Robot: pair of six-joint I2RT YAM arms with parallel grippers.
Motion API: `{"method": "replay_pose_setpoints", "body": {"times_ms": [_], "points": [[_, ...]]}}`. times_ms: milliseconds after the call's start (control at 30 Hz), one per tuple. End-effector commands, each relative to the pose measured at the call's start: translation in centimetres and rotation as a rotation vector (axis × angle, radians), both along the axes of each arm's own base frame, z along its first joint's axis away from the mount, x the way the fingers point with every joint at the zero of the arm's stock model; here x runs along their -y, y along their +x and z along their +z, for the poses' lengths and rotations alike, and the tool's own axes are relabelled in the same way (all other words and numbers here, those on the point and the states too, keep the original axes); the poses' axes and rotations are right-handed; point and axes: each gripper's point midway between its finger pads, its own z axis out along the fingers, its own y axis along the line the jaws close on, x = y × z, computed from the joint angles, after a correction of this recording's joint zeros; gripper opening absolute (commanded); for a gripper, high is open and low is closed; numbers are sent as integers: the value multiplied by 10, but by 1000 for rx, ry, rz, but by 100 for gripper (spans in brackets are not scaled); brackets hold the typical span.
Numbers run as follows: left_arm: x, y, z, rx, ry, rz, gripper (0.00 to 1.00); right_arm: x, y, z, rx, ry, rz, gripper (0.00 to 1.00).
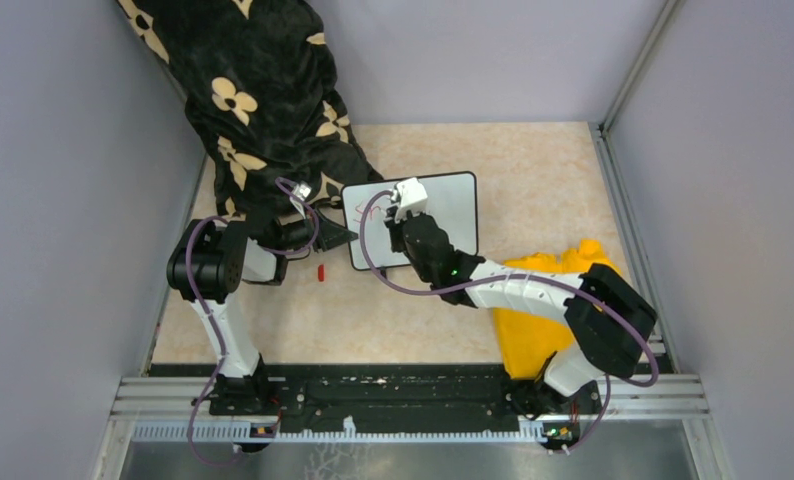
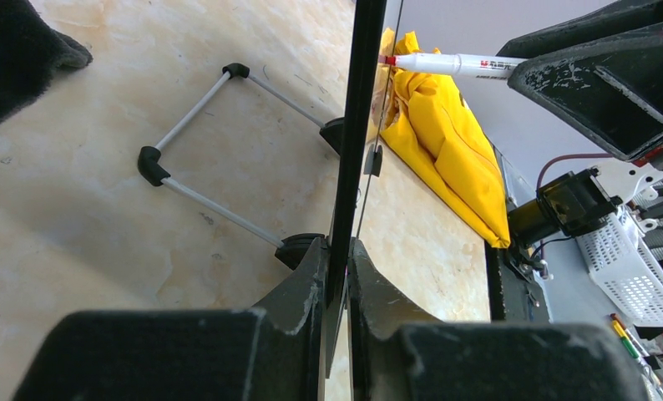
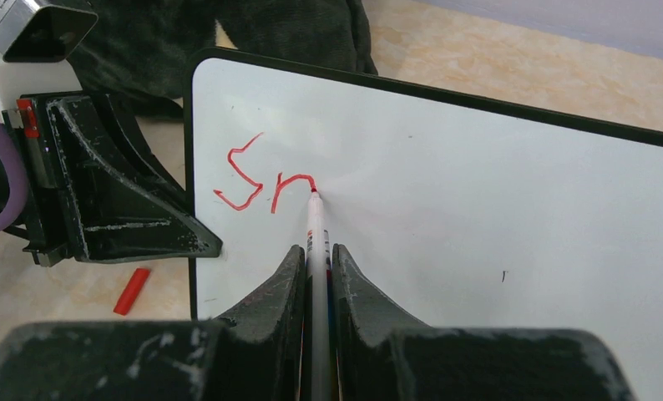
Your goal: Write a sentence on the whiteboard
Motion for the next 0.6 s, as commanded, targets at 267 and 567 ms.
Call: {"method": "replay_pose_setpoints", "body": {"times_ms": [267,567], "points": [[-2,-5,-10,-32,7,-6,0,15,-6,-7,-21,-2,-2,0],[-2,-5,-10,-33,7,-5,0,14,2,15,26,27,-29,0]]}}
